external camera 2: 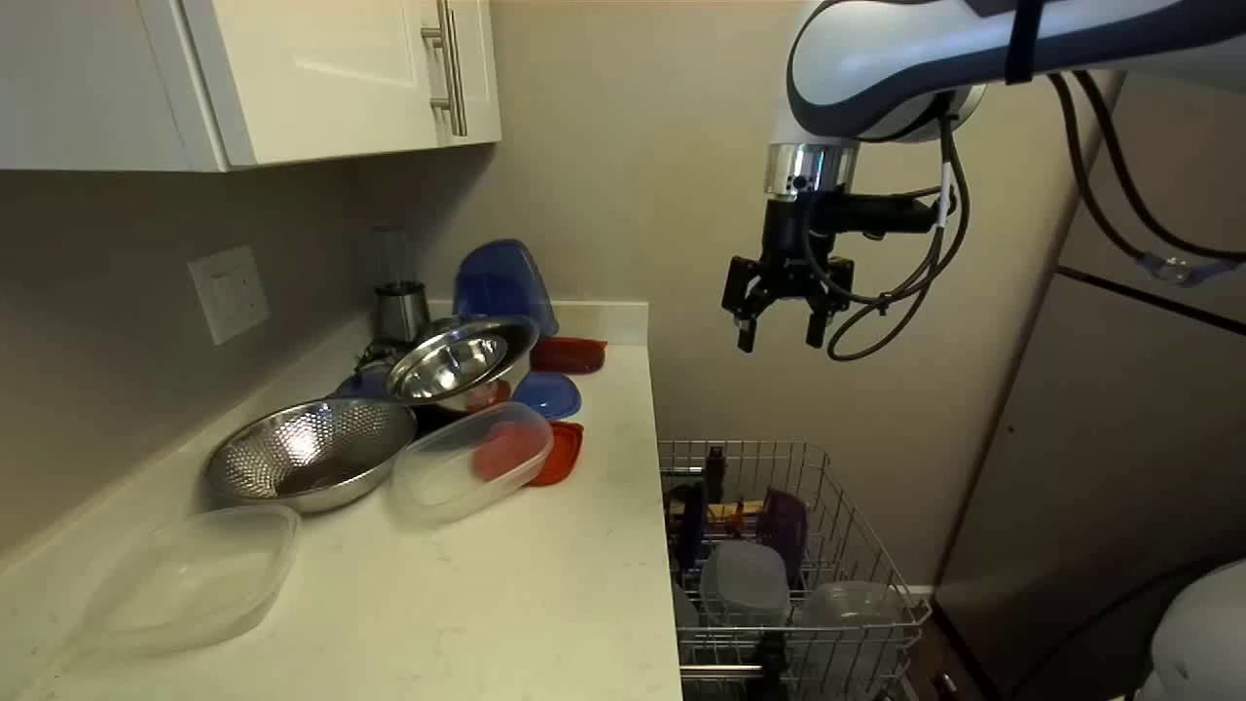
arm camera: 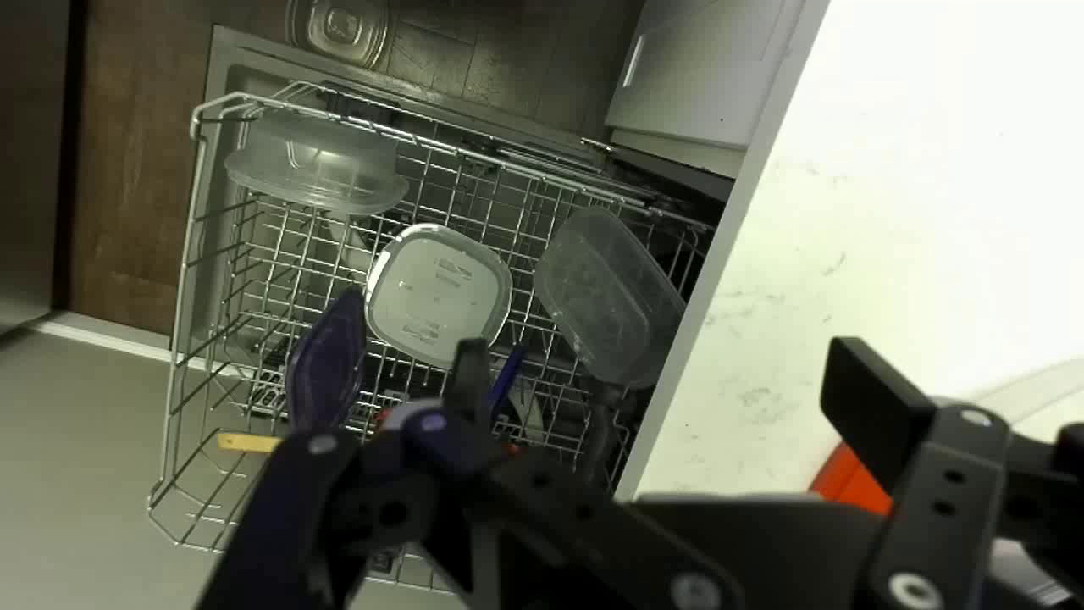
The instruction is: Push in the dishwasher rack
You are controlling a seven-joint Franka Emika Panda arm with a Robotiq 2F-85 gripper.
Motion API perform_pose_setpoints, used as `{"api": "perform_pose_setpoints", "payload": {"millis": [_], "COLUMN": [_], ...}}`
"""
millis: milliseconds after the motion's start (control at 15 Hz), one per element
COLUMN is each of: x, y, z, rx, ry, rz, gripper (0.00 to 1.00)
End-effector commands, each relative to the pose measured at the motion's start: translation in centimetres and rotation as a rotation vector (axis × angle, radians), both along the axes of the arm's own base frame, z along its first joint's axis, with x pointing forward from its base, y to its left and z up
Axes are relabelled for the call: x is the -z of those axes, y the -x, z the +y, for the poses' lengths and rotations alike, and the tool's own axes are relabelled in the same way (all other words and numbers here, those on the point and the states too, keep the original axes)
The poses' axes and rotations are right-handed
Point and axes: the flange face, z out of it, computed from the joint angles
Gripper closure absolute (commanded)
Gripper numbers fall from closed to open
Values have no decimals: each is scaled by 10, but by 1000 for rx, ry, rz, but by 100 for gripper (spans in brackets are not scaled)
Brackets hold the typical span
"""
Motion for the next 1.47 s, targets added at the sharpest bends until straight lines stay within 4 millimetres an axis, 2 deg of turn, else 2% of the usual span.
{"api": "perform_pose_setpoints", "payload": {"millis": [0,533,667,933,1133,1333,1400], "x": [0,1,1,-15,-21,-9,0], "y": [0,0,-2,-11,-19,-24,-26], "z": [0,0,-17,-86,-153,-212,-233], "rx": [0,-6,0,69,125,197,221], "ry": [0,-6,-32,-98,-132,-174,-200], "rz": [1,5,19,14,-17,-22,-23], "gripper": [0,0,0,0,0,0,0]}}
